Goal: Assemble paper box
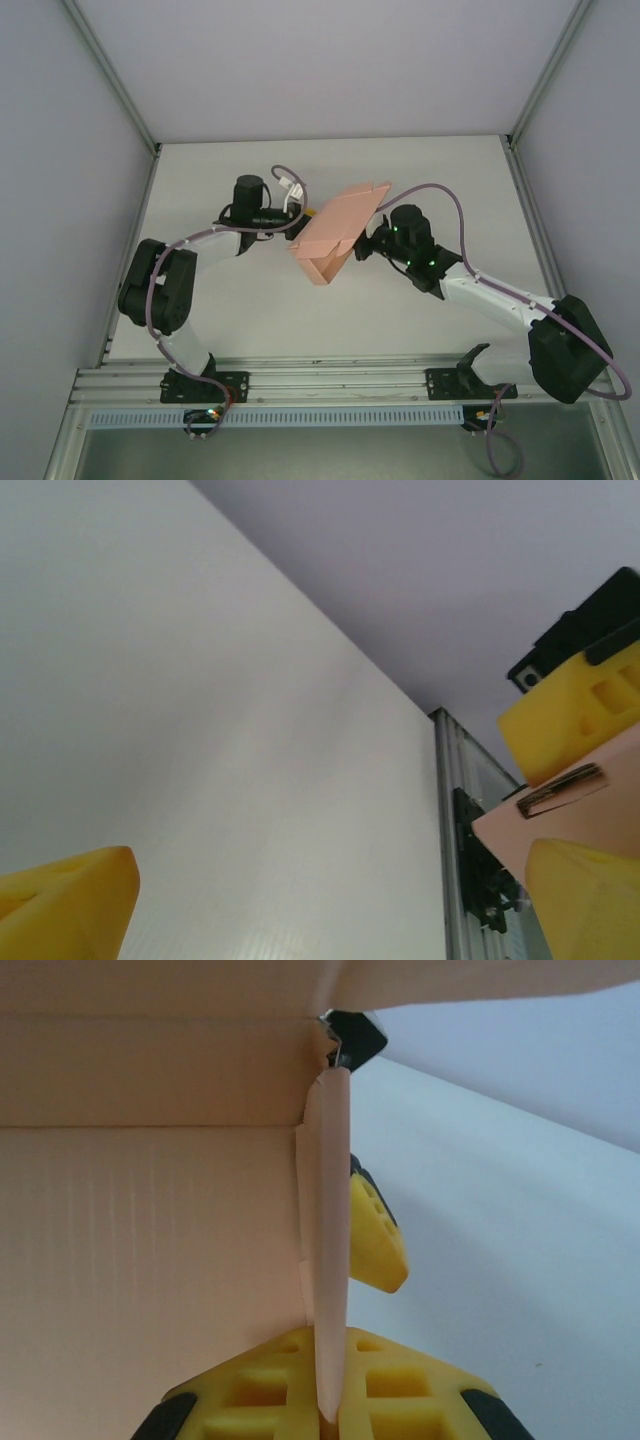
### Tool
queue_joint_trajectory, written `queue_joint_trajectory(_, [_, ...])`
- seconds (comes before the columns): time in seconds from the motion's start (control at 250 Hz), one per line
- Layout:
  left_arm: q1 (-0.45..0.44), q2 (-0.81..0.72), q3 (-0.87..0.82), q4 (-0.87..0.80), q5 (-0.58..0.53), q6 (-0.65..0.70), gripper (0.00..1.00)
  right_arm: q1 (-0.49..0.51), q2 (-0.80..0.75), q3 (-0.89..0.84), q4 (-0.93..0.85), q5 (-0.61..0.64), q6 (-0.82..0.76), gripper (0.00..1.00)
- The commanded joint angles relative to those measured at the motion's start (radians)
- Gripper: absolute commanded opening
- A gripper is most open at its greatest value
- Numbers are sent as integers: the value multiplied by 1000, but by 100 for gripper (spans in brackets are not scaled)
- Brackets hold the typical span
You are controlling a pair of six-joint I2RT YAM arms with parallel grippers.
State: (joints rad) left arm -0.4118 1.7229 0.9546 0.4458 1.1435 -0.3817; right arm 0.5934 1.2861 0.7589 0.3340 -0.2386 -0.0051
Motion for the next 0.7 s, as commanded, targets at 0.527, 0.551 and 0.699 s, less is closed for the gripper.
queue_joint_trajectory(0.527, [0, 55, 65, 234, 119, -229, 100, 115, 244, 240, -205, 245, -76, 14])
queue_joint_trajectory(0.551, [0, 53, 71, 201, 115, -208, 100, 115, 244, 248, -205, 236, -66, 14])
queue_joint_trajectory(0.699, [-33, 36, 107, -31, 77, -39, 100, 115, 243, 295, -221, 129, -47, 19])
